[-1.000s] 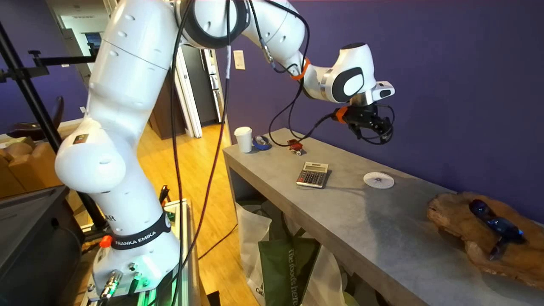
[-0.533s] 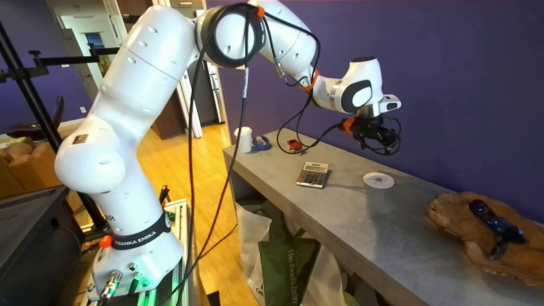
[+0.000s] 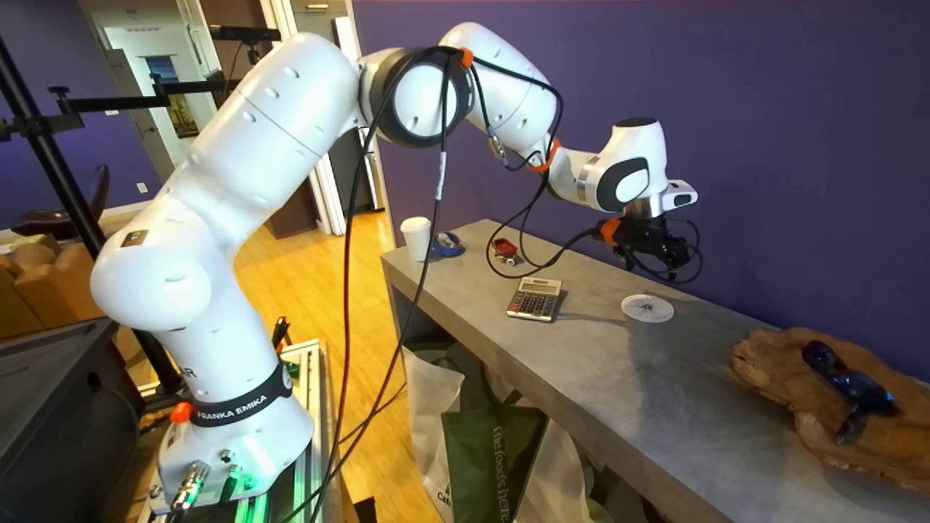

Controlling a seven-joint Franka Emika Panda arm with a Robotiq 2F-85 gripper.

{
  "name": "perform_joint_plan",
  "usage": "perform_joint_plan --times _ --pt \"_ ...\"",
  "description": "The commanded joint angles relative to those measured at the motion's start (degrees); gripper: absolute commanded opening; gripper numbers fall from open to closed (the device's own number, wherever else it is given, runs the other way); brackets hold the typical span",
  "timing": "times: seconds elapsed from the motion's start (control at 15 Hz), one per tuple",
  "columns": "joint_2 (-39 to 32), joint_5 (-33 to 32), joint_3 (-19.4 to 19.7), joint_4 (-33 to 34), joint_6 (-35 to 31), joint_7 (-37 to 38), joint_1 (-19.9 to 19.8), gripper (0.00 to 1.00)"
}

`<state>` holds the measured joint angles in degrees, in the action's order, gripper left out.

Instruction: Move the white circular object closer to the edge

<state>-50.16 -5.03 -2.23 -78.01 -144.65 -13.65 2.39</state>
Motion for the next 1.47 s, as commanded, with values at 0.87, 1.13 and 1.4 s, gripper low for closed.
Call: perform_joint_plan --times 0.87,1.13,1.4 --pt "-12.2 0.9 -2.9 15.9 6.0 -5.4 -2.8 1.00" --pt "-14.1 1.2 -3.6 17.9 6.4 -6.6 -3.7 1.00" --pt "-15.3 1.3 -4.1 19.3 6.7 -7.2 -4.0 1.00"
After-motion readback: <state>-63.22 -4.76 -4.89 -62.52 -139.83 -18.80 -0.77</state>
